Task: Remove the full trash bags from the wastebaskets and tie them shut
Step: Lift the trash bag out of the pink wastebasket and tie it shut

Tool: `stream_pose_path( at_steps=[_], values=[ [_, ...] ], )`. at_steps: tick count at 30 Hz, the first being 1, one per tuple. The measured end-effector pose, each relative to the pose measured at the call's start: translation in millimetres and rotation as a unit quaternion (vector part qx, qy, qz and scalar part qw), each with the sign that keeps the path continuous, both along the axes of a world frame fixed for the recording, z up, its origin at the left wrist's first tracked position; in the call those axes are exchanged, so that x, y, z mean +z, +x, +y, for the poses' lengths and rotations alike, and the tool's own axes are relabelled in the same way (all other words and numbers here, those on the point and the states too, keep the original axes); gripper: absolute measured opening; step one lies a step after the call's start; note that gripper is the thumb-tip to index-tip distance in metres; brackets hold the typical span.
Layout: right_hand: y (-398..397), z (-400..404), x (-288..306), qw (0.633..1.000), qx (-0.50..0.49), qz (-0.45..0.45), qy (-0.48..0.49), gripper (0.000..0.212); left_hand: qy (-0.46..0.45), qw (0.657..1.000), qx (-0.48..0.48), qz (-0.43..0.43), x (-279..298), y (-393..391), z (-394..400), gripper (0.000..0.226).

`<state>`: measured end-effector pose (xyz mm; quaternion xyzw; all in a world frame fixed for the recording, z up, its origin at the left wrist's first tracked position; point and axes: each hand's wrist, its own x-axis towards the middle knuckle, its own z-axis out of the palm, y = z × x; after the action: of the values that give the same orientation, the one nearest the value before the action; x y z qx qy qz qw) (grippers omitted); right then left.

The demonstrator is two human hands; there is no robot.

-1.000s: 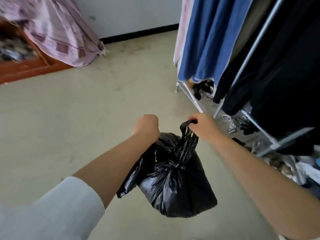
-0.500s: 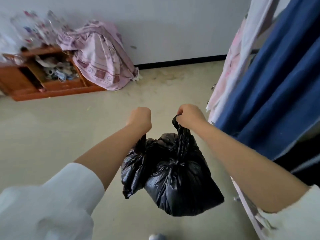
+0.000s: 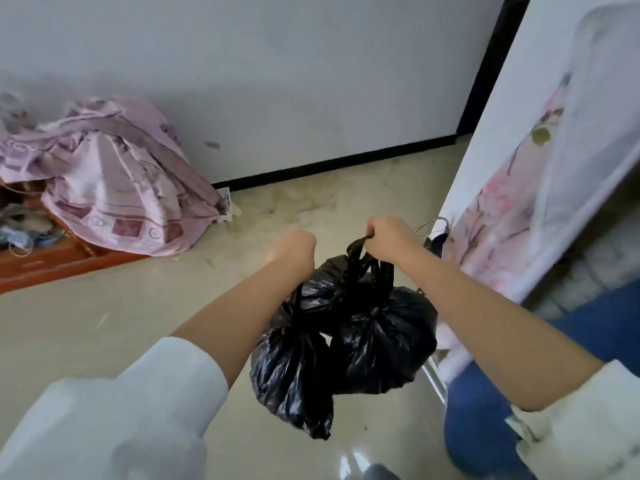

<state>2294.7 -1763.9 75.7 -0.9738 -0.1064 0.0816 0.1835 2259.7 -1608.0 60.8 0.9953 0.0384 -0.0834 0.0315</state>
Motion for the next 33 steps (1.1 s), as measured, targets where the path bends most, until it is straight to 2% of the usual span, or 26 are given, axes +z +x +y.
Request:
stream_pose_path(
  at_steps=[4,8,11,18,20,22,24,30,33],
  values=[
    [144.1,11.2,-6.2,1.000,-0.022,0.010,0.016,0.023,-0.005,1.000,0.002,0.001,3.7,136.1,5.6,0.043],
    [296.0,14.9,-12.3,1.000,-0.018,0.014,0.021,0.026,-0.012,1.000,0.021,-0.003,2.5,284.3,8.9,0.024],
    [405.0,12.3,-8.3,0.999,-0.019,0.018,0.021,0.027,-0.017,1.000,0.025,0.004,9.2,392.8,7.0,0.036],
    [640.9,-8.1,-2.5,1.000,-0.028,0.005,0.004,0.027,-0.020,1.000,0.005,0.021,13.5,636.3,-15.3,0.039],
    [711.9,-18.7,-1.6,0.999,-0.038,0.005,-0.002,0.029,-0.024,0.999,-0.011,0.032,13.1,710.5,-22.7,0.032],
    [785.1,-31.1,-0.5,0.999,-0.051,0.011,-0.008,0.025,-0.028,0.999,-0.030,0.033,16.3,788.2,-32.5,0.014],
    [857.3,-44.5,-0.9,0.998,-0.057,0.019,-0.013,0.015,-0.024,0.998,-0.042,0.034,19.3,864.6,-43.7,0.022],
    [1035.0,-97.7,-6.4,0.996,-0.088,0.028,-0.016,0.039,-0.032,0.995,-0.085,0.051,19.0,1058.3,-98.1,0.025],
    [1119.1,-133.9,-22.1,0.992,-0.125,0.013,0.005,0.037,-0.029,0.994,-0.094,0.054,12.8,1144.8,-133.9,0.026]
  ],
)
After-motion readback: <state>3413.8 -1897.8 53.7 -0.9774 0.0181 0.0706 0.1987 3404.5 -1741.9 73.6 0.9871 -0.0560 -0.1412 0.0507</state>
